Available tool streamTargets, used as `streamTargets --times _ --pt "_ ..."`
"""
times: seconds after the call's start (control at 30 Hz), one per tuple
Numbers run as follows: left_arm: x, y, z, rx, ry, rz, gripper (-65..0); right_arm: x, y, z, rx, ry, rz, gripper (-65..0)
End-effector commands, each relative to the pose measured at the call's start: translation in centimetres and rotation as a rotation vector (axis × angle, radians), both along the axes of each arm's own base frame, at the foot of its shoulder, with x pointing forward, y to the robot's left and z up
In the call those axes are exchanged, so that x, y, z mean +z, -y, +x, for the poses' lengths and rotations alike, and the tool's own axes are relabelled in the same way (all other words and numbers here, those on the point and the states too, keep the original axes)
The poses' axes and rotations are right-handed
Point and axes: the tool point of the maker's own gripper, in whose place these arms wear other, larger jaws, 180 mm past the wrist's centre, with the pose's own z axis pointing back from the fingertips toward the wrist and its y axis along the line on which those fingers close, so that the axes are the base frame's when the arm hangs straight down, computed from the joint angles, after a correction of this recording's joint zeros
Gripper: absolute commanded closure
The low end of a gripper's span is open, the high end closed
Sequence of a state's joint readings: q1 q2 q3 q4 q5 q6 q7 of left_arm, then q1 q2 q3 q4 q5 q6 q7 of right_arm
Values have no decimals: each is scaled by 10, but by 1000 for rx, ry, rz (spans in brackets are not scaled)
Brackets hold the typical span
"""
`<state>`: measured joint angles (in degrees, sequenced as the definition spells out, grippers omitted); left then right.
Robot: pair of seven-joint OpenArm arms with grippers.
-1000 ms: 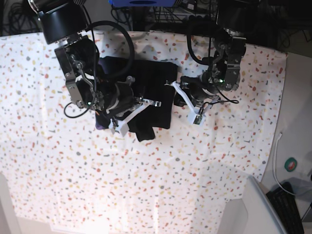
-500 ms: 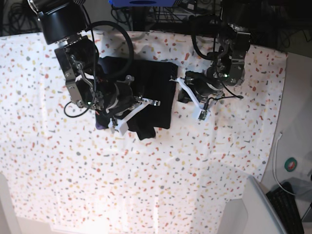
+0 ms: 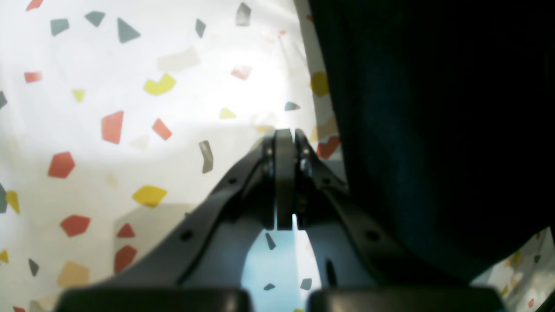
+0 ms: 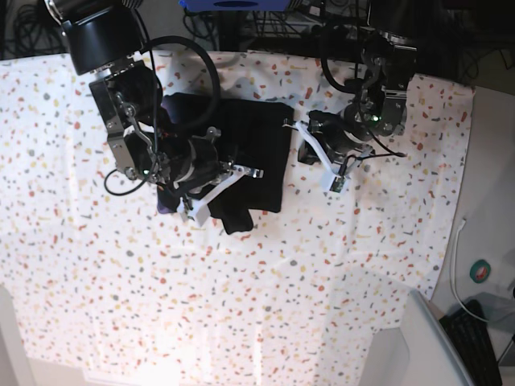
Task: Layout the t-shirt on the table in an organized manner, then fold the t-shirt properly
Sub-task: 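Lay the folded end down and press it with the right gripper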
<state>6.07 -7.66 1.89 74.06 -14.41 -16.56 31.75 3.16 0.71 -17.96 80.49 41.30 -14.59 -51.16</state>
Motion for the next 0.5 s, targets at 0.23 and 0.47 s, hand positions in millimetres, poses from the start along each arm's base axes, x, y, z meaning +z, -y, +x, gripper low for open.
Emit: streamTargets --times 0.23,0.47 --pt "5 -91 -7 181 -13 78 0 18 -24 9 3 30 63 -180" --pt "15 -154 -24 307 -2 118 0 23 -37 8 8 30 90 -279"
